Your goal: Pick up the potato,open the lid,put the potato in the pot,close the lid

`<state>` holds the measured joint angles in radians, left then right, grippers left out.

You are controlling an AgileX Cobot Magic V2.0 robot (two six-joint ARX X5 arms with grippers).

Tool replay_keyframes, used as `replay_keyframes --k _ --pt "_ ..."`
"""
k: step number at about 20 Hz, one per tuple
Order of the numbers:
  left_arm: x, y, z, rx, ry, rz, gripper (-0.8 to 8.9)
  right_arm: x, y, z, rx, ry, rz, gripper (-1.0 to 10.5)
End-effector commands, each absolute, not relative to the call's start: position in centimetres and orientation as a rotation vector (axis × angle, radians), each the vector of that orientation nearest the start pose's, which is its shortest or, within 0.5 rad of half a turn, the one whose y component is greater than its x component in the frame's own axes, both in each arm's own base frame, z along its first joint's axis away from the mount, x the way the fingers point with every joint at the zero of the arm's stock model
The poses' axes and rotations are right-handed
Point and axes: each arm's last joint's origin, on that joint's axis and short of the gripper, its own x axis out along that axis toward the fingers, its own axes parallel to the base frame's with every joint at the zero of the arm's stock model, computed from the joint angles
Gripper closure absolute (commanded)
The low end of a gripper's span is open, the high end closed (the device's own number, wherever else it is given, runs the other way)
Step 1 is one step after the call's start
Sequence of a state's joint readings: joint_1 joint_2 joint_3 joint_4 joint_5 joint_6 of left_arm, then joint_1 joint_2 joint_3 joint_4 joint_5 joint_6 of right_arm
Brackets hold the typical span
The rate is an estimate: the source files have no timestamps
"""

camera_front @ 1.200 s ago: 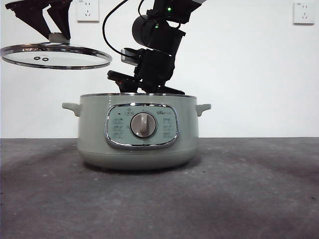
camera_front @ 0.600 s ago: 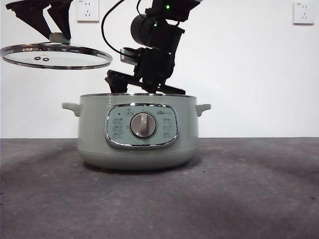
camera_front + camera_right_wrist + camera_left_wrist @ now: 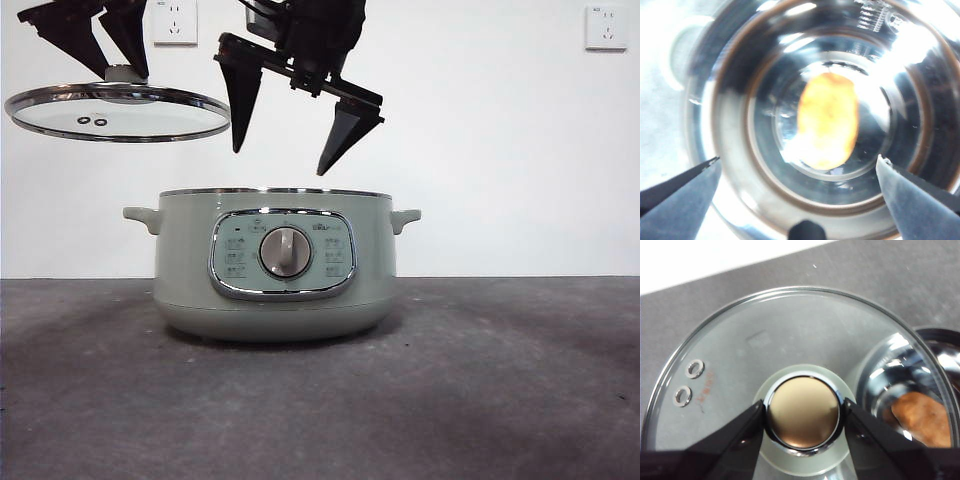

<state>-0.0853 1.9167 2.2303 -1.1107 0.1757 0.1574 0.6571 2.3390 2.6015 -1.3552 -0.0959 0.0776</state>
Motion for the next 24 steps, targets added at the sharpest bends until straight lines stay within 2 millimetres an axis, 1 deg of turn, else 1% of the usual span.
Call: replay_keyframes --k 1,3,5,9,12,14,18,21,24 --pt "38.2 -4.7 42.9 0.125 0.724 -0.346 8.23 34.9 28.7 35.1 -0.265 1.075 0.656 0.4" --pt "38.0 -5.5 42.8 0.132 0.739 -0.366 8.23 32.9 27.9 36.6 -0.311 1.056 0.629 0.4" --pt "37.7 -6.4 42.7 0.141 0.752 -0.391 8.23 30.2 26.5 37.4 -0.364 1.076 0.604 0.4" --pt "36.8 -9.0 42.3 0.167 0.799 -0.461 8.23 24.3 22.2 38.2 -0.407 1.121 0.611 0.4" --pt "36.1 -11.4 42.3 0.188 0.802 -0.520 8.23 21.0 19.1 38.7 -0.378 1.047 0.624 0.4" --pt "35.6 -13.1 42.3 0.206 0.800 -0.562 8.23 19.0 17.2 38.6 -0.368 1.025 0.625 0.4" --pt "35.0 -15.4 41.9 0.223 0.808 -0.617 8.23 15.6 14.2 37.7 -0.341 0.990 0.626 0.4" --pt "34.8 -16.5 41.2 0.227 0.852 -0.637 8.23 14.1 12.8 36.8 -0.297 1.000 0.601 0.4" --pt "35.2 -18.0 39.9 0.243 0.891 -0.662 8.23 12.9 11.7 36.5 -0.271 0.968 0.603 0.4"
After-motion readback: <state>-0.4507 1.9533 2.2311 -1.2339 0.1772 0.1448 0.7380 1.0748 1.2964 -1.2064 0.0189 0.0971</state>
